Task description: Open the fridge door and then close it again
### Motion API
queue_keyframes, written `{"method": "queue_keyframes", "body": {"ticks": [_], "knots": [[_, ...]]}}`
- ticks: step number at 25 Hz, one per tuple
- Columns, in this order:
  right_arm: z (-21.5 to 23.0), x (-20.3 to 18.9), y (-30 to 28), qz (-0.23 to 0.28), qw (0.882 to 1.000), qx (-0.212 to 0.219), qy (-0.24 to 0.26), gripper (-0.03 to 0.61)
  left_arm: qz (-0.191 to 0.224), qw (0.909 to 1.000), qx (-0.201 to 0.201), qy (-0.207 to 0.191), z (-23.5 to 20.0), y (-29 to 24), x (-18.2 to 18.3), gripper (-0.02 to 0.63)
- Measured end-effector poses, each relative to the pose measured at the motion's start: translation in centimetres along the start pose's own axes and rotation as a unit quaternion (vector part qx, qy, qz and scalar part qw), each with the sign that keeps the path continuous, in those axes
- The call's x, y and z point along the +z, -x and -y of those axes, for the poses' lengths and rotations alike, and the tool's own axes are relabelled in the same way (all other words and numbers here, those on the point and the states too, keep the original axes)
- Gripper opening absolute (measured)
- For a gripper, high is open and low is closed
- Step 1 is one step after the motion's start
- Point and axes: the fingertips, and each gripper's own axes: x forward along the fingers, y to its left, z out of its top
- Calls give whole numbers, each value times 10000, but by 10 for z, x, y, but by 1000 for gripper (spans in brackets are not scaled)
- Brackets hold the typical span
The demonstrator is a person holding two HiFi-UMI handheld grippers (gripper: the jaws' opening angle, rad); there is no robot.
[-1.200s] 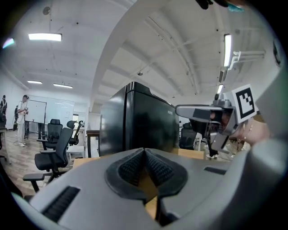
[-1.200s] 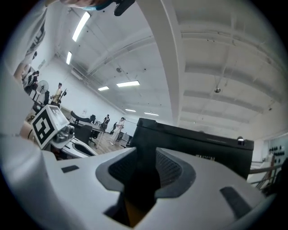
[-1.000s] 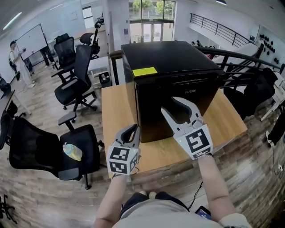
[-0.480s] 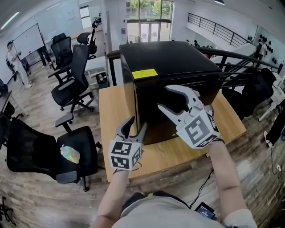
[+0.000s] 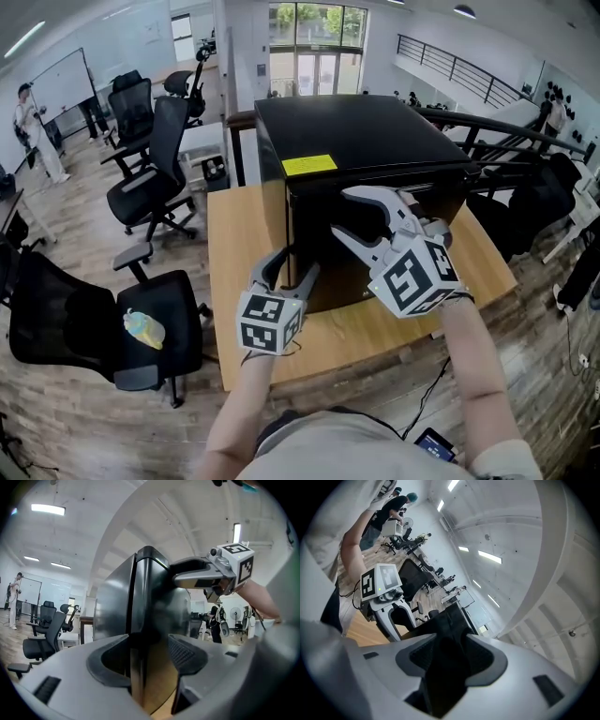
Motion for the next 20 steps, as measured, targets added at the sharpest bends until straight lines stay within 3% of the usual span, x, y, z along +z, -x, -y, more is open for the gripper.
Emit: {"method": "queue_keyframes", "body": {"ticks": [20], "knots": [[6, 5, -1, 238, 9979, -177, -576, 153, -178, 9998, 19, -12, -3, -4, -8, 216]]}}
